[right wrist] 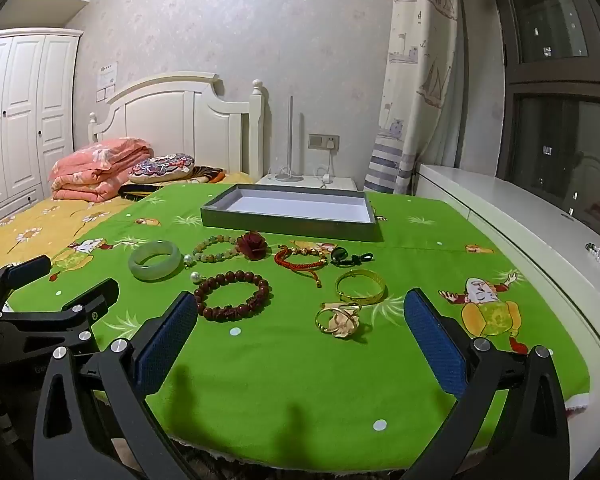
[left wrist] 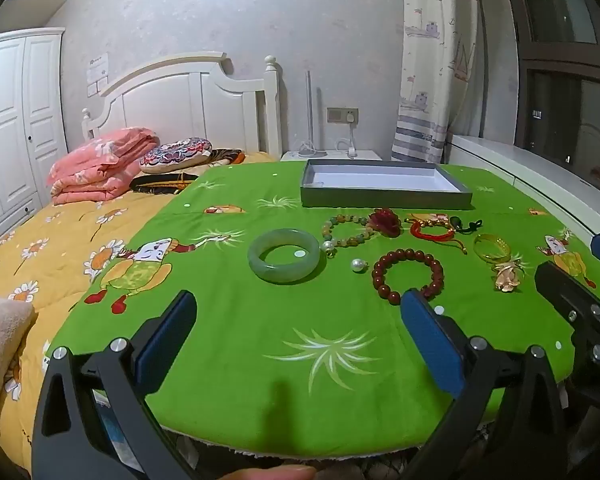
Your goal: Organize jewelry
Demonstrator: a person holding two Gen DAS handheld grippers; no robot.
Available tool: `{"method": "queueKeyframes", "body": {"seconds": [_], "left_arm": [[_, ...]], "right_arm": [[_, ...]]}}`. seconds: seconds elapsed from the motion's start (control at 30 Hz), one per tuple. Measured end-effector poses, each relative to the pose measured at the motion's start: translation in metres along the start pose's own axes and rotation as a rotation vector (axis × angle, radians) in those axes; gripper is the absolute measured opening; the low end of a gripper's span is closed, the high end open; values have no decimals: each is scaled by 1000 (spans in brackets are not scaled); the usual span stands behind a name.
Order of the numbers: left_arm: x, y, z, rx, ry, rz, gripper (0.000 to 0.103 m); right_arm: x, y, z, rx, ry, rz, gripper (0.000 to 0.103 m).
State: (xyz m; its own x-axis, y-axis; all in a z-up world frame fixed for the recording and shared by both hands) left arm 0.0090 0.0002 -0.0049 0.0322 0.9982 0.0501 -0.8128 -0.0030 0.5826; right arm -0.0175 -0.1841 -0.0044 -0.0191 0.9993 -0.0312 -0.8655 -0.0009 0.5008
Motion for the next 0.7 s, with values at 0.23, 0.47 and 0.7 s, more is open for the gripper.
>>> {"method": "queueKeyframes", "body": {"seconds": [0.23,0.47,0.7], "left_arm": [[-4,3,-1,-4,-11,-4,99],[2,1,-3,7,0,-3,99],[1,1,-3,5,0,-1,99]], "right_arm": [[1,0,0,4,0,0,96],[1,0,-1,6,-1,1,96],[2,-1,-1,7,-2,1,96]]}}
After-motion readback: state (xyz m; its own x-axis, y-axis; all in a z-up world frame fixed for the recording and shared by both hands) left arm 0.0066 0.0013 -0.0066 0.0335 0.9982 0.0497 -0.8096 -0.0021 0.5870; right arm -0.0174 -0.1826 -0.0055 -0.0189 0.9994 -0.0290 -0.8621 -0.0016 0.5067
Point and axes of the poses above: each gripper's, at about its wrist camera, not at the fingertips, and y roughly against the way its jaws point, x to its left, z to its top, the point moved 1 cm from there along -y, roughly the way its jaws point, and after that the axes turned 7 degrees about x, right-handed, at the moved point
